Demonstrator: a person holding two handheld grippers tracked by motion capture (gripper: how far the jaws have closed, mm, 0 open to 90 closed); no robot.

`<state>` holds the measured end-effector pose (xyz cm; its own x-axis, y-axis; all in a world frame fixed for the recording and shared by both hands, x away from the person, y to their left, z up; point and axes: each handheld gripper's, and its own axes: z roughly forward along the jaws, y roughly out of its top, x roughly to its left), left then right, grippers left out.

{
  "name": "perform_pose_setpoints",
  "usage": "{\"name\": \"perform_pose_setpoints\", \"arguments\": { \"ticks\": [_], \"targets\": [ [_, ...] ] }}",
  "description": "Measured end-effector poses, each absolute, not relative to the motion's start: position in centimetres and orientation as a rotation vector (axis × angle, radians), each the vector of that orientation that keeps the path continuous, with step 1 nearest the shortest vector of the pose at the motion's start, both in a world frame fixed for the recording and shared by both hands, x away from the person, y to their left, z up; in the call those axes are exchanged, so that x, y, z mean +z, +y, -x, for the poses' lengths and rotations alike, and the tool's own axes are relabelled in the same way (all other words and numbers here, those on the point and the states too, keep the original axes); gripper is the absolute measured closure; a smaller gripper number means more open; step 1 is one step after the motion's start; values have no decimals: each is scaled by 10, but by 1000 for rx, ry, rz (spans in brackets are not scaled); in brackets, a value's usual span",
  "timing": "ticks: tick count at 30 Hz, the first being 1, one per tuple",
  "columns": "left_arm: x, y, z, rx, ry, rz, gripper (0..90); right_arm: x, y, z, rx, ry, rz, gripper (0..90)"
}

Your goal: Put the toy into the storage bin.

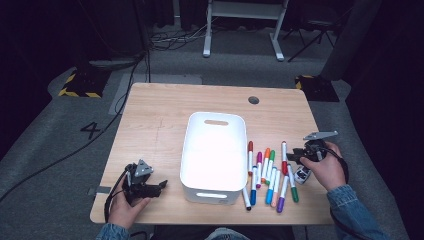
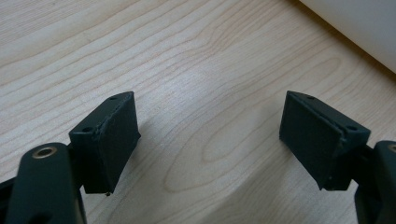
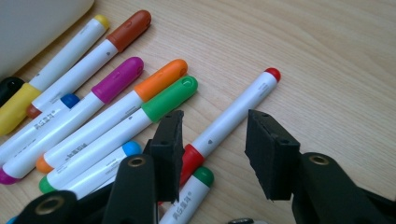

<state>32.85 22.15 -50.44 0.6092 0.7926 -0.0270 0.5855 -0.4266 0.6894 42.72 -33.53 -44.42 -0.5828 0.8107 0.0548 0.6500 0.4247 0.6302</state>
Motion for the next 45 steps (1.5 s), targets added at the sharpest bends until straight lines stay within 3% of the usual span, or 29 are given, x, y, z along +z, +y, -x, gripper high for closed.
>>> {"name": "perform_pose_setpoints", "arguments": {
  "ticks": [3, 24, 45],
  "targets": [
    [-505, 220, -328, 373, 1055, -2193, 118, -448, -329, -434, 859, 2442, -1304, 597],
    [-504, 221, -328, 382, 1062, -2185, 126, -472, -307, -464, 723, 2479, -1357, 642],
    [-504, 221, -328, 382, 1061, -2186, 127, -471, -295, -486, 637, 2489, -1324, 766]
  ]
}}
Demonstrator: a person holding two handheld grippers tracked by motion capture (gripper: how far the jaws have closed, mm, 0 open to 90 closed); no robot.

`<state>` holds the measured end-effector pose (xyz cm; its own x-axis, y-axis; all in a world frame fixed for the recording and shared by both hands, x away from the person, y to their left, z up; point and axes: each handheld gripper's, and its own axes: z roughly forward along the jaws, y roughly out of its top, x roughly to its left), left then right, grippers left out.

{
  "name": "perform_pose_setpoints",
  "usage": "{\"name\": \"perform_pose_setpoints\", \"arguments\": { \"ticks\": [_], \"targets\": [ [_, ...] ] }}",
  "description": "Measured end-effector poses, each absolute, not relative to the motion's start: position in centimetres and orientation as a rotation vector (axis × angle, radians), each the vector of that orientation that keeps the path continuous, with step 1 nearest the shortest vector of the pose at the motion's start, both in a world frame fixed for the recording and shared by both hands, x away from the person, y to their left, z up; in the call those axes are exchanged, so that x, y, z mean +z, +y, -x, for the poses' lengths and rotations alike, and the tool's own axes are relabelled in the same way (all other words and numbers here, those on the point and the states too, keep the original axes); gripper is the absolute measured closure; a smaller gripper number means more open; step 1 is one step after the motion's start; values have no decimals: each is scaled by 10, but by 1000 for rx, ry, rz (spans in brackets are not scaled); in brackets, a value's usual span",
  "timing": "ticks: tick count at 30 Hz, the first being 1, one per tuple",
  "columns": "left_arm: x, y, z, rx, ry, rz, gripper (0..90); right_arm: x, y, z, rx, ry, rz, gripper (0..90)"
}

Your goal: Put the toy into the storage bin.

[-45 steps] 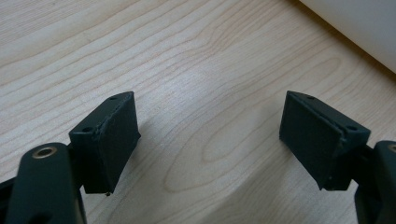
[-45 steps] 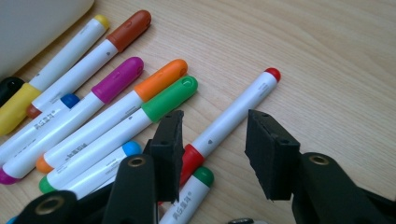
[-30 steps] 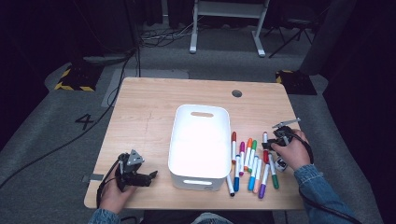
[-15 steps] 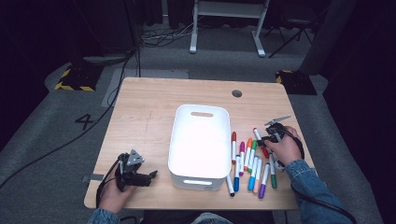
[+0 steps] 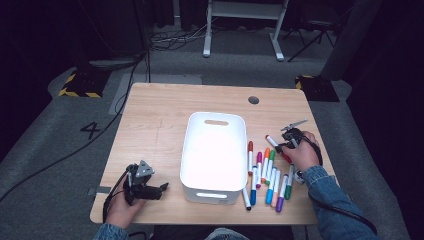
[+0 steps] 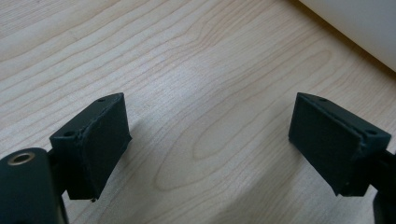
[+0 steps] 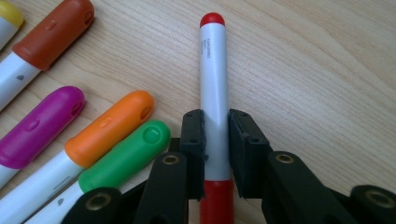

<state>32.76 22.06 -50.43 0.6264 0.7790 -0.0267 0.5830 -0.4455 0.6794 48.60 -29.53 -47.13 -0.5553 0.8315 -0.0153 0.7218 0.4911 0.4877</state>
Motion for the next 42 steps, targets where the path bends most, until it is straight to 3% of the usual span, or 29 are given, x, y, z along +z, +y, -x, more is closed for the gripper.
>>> {"name": "perform_pose_setpoints", "arguments": {
  "ticks": [18, 42],
  "targets": [
    [-504, 221, -328, 381, 1061, -2185, 127, -456, -301, -488, 694, 2492, -1395, 770],
    [-504, 220, -328, 387, 1076, -2180, 143, -359, -272, -435, 1071, 2479, -1220, 768]
  ]
}}
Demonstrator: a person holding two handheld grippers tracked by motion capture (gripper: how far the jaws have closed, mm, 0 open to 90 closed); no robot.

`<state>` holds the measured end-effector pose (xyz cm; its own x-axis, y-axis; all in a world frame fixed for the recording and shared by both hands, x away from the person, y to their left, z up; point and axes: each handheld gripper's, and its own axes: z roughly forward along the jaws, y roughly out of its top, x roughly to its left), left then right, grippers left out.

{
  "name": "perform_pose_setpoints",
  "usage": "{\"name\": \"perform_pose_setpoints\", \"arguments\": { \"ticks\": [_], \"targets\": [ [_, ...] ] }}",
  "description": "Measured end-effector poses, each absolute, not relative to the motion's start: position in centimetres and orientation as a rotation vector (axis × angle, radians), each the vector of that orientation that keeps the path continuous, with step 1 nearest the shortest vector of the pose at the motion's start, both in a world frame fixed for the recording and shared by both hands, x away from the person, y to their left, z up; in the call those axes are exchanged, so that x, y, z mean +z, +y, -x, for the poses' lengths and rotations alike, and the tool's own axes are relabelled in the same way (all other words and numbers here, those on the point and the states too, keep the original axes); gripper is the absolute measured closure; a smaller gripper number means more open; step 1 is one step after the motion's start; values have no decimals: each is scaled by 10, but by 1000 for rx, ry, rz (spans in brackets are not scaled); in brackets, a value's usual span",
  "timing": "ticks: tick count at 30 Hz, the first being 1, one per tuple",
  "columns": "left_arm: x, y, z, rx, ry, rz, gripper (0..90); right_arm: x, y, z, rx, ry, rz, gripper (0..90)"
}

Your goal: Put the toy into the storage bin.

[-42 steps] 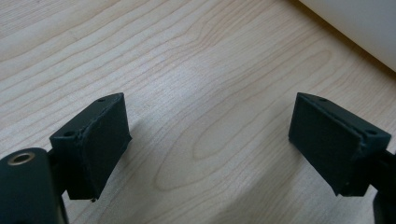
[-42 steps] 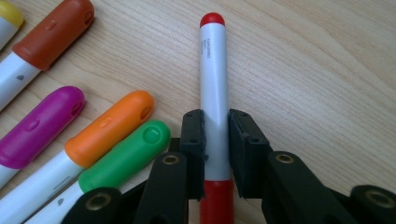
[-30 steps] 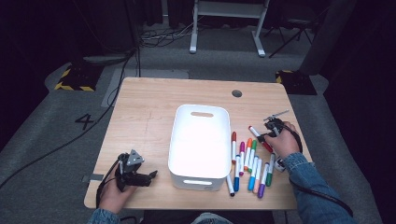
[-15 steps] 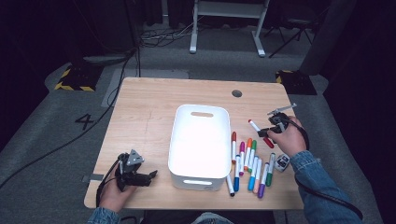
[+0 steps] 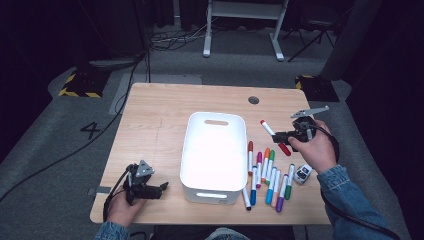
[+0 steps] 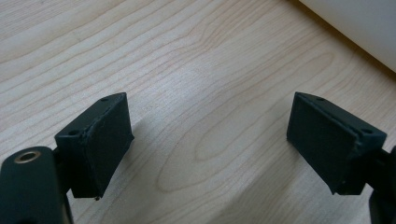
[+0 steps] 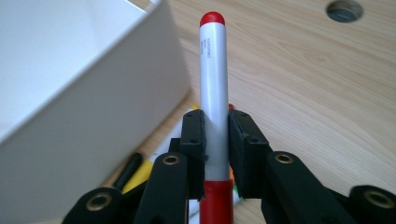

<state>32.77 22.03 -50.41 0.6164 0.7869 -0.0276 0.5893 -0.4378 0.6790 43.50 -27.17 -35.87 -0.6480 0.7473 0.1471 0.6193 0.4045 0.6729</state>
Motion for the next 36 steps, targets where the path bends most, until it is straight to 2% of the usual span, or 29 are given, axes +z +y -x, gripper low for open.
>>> {"name": "perform_pose_setpoints", "arguments": {
  "ticks": [4, 13, 26, 36],
  "targets": [
    [-504, 220, -328, 393, 1078, -2177, 143, -344, -263, -428, 1201, 2521, -1185, 768],
    [-504, 220, -328, 392, 1080, -2176, 144, -325, -229, -409, 1245, 2604, -1020, 768],
    [-504, 220, -328, 392, 1080, -2176, 144, -316, -182, -379, 1289, 2714, -827, 768],
    [-504, 220, -328, 400, 1076, -2177, 144, -320, -153, -369, 1317, 2769, -739, 768]
  ]
}}
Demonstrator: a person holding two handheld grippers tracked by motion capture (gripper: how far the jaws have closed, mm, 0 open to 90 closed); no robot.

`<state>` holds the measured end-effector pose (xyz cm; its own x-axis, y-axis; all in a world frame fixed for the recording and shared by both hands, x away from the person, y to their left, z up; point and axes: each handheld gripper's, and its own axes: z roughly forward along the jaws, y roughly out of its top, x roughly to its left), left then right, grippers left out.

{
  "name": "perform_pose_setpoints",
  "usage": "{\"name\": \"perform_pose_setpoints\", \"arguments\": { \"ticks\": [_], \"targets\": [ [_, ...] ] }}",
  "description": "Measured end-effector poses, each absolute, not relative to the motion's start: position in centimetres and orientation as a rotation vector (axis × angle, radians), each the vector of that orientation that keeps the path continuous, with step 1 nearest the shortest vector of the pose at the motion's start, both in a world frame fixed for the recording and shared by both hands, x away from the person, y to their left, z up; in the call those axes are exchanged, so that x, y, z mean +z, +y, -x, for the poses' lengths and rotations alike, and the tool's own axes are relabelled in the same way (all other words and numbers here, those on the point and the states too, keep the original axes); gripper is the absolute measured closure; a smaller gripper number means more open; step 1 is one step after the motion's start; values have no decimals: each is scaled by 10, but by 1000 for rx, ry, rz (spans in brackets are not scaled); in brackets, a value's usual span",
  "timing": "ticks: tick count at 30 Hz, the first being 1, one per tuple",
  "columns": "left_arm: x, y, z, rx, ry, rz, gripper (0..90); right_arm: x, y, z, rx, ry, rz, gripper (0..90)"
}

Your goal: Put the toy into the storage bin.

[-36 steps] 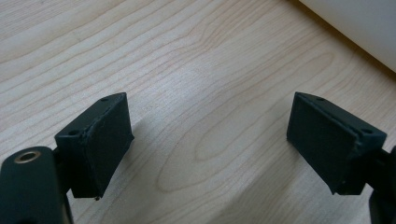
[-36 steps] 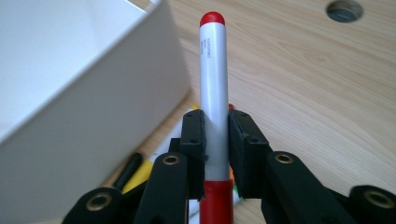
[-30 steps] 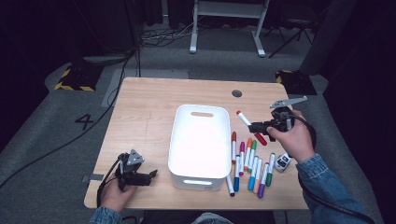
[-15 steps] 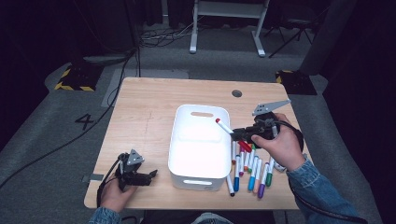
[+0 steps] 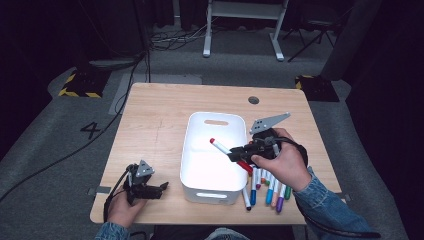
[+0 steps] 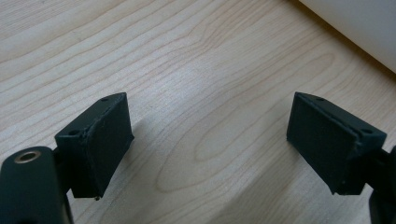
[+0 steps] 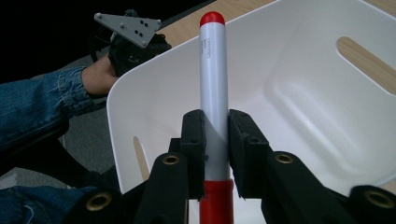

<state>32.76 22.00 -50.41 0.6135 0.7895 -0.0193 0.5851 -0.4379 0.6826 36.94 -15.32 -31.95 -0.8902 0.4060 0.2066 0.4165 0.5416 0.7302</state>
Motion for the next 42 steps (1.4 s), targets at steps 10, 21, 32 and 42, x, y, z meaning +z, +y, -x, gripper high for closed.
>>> {"name": "perform_pose_setpoints", "arguments": {
  "ticks": [10, 21, 32, 42],
  "targets": [
    [-504, 220, -328, 400, 1076, -2177, 144, -331, -136, -366, -1256, -2740, 672, 768],
    [-504, 220, -328, 400, 1076, -2177, 143, -346, -128, -363, -1151, -2777, 630, 768],
    [-504, 220, -327, 399, 1076, -2177, 144, -358, -124, -360, -1072, -2792, 622, 768],
    [-504, 220, -327, 387, 1078, -2174, 145, -366, -115, -357, -990, -2841, 599, 767]
  ]
}}
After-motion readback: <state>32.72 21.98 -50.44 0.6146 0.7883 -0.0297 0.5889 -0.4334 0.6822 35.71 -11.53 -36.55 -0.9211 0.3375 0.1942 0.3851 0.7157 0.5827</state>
